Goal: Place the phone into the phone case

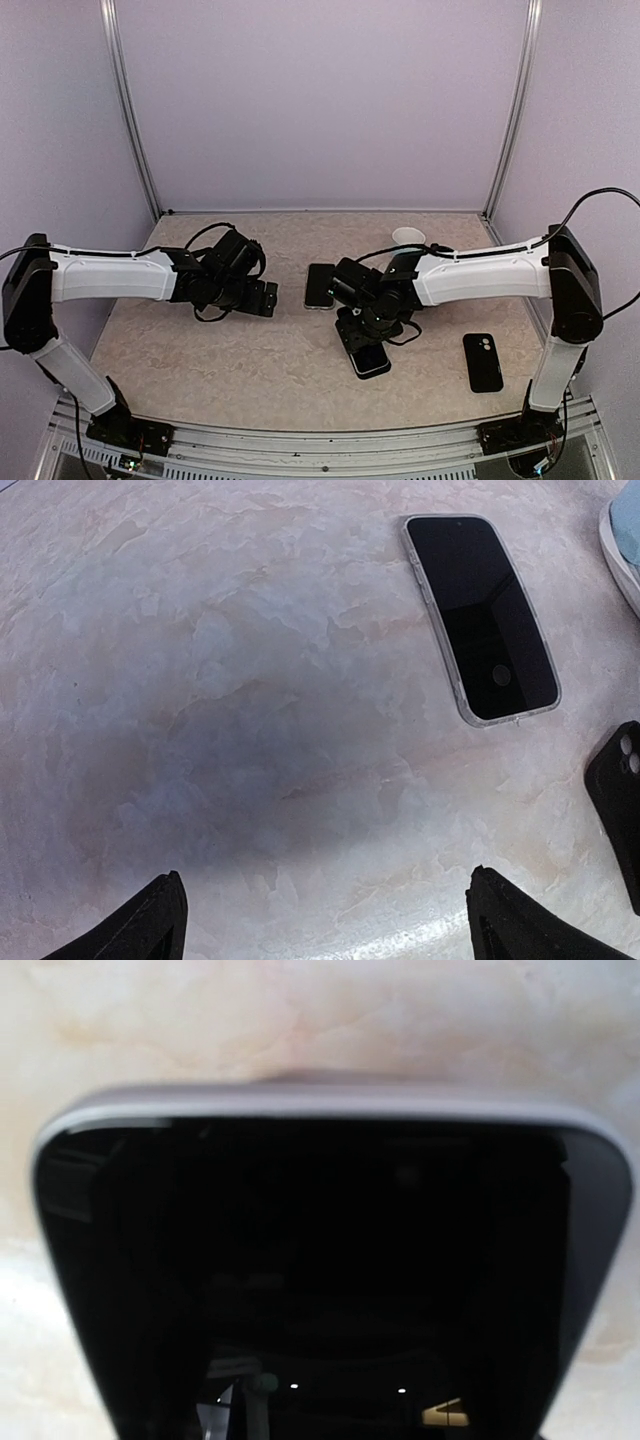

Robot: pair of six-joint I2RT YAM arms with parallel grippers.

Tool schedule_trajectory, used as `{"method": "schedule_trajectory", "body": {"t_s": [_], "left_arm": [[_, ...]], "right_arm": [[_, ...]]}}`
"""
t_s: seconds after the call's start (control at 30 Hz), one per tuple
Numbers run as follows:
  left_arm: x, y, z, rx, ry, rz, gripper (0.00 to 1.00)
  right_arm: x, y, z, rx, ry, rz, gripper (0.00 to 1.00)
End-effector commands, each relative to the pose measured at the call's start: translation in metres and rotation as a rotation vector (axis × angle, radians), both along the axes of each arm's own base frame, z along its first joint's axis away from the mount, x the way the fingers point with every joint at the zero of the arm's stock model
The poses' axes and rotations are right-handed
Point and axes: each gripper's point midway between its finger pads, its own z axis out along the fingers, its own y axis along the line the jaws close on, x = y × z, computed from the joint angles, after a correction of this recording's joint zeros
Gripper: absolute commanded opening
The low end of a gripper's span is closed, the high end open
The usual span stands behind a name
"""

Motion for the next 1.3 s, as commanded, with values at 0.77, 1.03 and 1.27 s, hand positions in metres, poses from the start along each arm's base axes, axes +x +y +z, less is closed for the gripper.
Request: {"method": "schedule_trajectory", "body": {"t_s": [0.77,1.03,1.27], "left_arm": [[0.004,0.002,-0.008,0.037,0.001,0.016,0.96],[0.004,0.007,-0.007,0.06,-0.007,0.019,0.96],[0.003,0.008,-0.009,0.055,-0.003,0.024,0.96]], "right_arm": [[0.021,-0.004,0.007,0.028,-0.066,-0.059,0.33],[0.035,-0.007,0.01,0.068,-0.172,-0.093,0.31],[0.016,-0.023,-0.021,0.067,-0.104,-0.124,0.3]]}}
